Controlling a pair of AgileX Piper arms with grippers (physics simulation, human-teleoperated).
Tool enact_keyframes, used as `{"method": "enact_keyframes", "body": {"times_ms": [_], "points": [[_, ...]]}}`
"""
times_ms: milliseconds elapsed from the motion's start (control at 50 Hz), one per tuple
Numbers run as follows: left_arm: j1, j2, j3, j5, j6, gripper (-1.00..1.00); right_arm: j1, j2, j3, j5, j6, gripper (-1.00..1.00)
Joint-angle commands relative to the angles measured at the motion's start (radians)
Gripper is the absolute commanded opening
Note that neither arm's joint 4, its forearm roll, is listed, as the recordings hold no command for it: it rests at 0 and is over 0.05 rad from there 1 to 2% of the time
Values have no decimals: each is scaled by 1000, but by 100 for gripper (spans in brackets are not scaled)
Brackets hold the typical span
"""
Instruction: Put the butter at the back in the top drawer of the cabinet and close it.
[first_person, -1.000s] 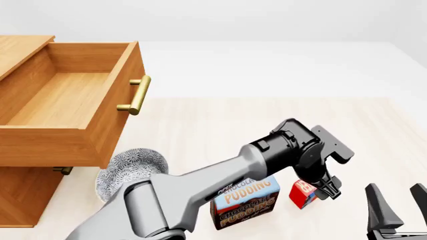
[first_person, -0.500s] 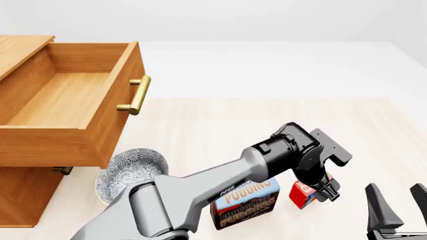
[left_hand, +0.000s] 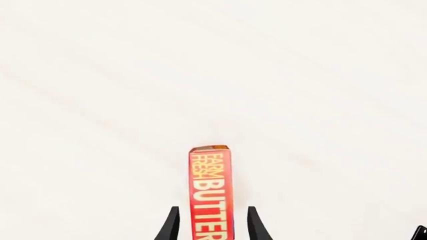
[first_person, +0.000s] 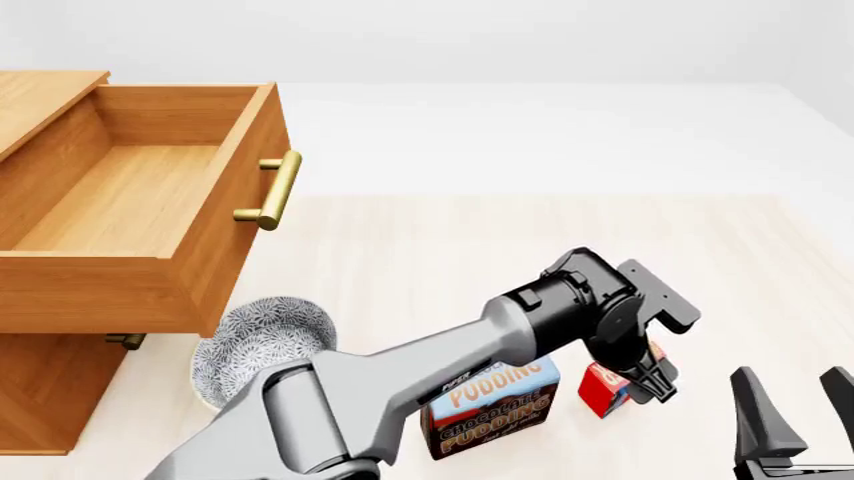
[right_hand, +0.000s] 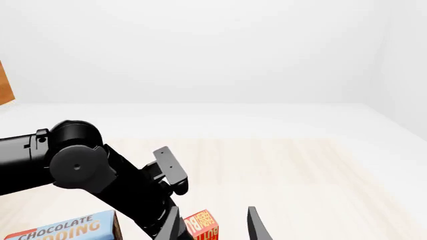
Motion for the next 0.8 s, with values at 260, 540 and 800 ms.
{"method": "enact_keyframes", "body": {"times_ms": [260,540,800], "points": [[0,36,-29,3,-9,100,0,0,0,0,0,100],[1,54,-40,5,-13,100,0,0,0,0,0,100],[-1,58,-45,6,-19,100,0,0,0,0,0,100]]}}
